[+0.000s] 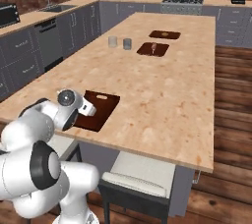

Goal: Take the donut and cupcake from the fridge and place them on the empty tray on the dining counter.

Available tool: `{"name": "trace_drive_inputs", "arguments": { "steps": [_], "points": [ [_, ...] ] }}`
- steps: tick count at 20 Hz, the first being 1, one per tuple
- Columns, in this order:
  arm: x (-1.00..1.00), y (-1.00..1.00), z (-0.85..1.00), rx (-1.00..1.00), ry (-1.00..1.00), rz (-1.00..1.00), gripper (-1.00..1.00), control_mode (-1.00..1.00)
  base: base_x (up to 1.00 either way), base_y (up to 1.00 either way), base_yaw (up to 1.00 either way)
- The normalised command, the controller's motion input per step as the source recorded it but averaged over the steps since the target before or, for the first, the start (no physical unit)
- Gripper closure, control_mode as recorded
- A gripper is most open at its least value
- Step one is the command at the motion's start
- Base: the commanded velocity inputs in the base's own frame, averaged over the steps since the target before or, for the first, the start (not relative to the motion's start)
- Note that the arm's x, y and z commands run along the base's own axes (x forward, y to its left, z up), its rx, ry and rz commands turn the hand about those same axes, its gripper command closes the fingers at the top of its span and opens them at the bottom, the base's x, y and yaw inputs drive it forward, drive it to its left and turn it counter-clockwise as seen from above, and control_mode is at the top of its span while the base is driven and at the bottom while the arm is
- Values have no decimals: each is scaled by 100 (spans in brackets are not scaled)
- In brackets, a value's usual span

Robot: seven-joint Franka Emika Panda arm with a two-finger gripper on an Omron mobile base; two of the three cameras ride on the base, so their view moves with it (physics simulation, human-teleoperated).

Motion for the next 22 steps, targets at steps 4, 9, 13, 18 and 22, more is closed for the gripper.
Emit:
{"name": "trace_drive_inputs", "arguments": {
  "steps": [4,9,13,18,22],
  "points": [
    [32,0,-3,0,0,-6,100,-100,0,0,0],
    [33,0,0,0,0,-7,100,-100,0,0,0],
    [40,1,0,0,0,-5,100,-100,0,0,0],
    [42,8,-4,-1,6,-2,100,-100,0,0,0],
    [27,7,-39,0,16,0,100,-100,0,0,0]
  ]
}}
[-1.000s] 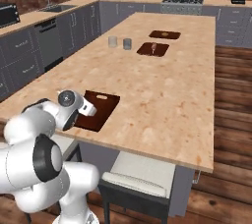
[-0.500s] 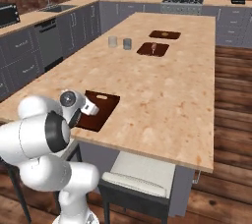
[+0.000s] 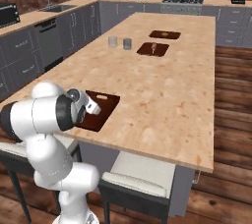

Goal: Take the donut and cupcake from the fridge and place them on the empty tray on the dining counter.

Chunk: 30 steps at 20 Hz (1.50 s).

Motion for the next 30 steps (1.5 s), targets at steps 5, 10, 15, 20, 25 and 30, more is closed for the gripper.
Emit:
{"name": "trace_drive_inputs", "arguments": {
  "steps": [5,10,15,20,25,30],
  "points": [
    [22,2,-36,0,9,0,100,-100,0,0,0],
    [10,15,-20,-1,-2,0,100,-100,0,0,0],
    [2,47,-38,-7,-4,0,100,-100,0,0,0],
    [18,32,-27,-4,0,0,100,-100,0,0,0],
    [6,32,-26,-6,0,0,100,-100,0,0,0],
    [1,8,1,-1,0,-1,-100,-100,0,0,0]
  ]
}}
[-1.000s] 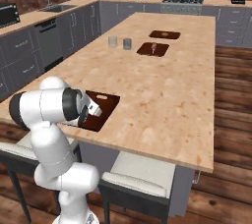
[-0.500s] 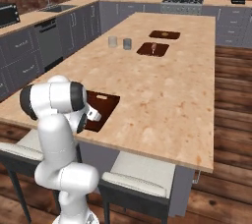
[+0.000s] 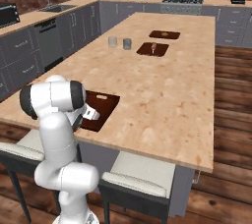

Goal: Take the donut and cupcake from the fridge and place them on the empty tray on the dining counter.

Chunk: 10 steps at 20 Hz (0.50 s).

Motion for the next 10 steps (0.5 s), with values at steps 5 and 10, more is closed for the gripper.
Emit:
{"name": "trace_drive_inputs", "arguments": {
  "steps": [5,10],
  "points": [
    [-1,0,49,2,1,-1,-100,-100,0,0,0],
    [21,0,1,-2,10,0,-100,-100,0,0,0]
  ]
}}
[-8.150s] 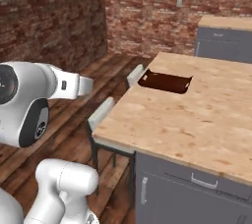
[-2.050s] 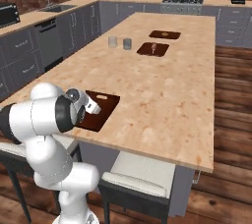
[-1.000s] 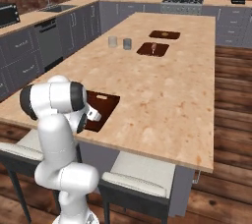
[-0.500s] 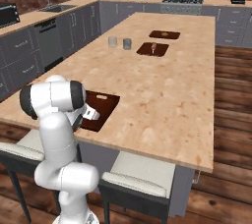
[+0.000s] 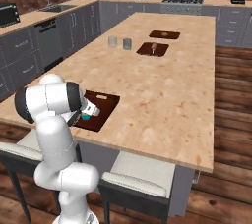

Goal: Take the donut and cupcake from the fridge and place them on the empty tray on the dining counter.

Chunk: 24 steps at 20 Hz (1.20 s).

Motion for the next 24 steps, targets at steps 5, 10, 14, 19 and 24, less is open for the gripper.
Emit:
{"name": "trace_drive_inputs", "arguments": {
  "steps": [5,10,14,19,24],
  "points": [
    [15,0,23,-1,4,0,-100,-100,0,0,0],
    [-5,9,76,0,3,0,-100,-100,0,0,0],
    [-42,-2,96,0,6,-1,-100,-100,0,0,0],
    [-95,-24,100,-2,27,8,-100,-100,0,0,0],
    [-96,-34,100,0,20,25,-100,-100,0,0,0]
  ]
}}
